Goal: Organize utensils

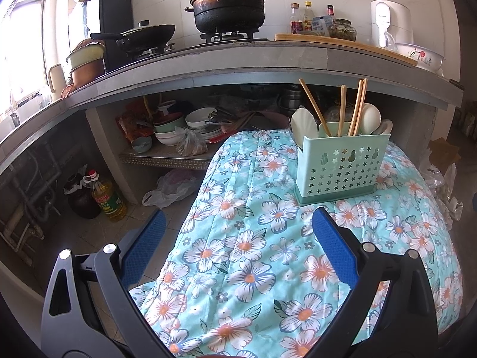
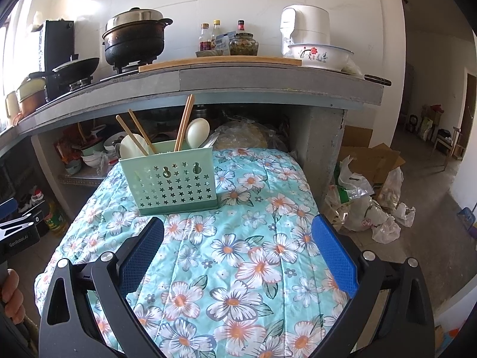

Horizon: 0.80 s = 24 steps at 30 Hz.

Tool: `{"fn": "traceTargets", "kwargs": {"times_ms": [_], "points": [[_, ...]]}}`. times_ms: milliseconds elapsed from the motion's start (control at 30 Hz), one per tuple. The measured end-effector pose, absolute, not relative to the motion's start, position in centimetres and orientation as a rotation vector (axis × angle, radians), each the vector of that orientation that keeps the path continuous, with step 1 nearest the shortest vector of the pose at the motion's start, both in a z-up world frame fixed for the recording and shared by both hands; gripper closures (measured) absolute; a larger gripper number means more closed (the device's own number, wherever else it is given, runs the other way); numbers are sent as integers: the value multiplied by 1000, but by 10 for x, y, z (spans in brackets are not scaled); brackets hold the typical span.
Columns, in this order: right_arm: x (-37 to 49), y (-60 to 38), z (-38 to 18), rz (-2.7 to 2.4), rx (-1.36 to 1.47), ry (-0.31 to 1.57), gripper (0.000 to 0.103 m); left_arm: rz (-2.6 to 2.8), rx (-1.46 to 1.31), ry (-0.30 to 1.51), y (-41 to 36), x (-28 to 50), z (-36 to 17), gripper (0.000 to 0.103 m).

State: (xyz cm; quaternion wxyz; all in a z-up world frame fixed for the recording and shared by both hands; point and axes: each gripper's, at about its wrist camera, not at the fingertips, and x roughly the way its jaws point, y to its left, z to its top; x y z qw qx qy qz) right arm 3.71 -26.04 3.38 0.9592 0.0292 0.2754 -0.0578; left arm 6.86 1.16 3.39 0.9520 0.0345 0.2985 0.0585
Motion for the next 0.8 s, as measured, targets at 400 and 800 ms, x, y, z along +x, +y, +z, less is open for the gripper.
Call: {"fn": "traceTargets", "kwargs": {"times_ms": [400,800], "points": [[39,-253,39,-102,38,553,6,129,48,608,21,70,36,8],[40,-252,41,-98,36,550,6,119,55,604,15,69,38,8]]}}
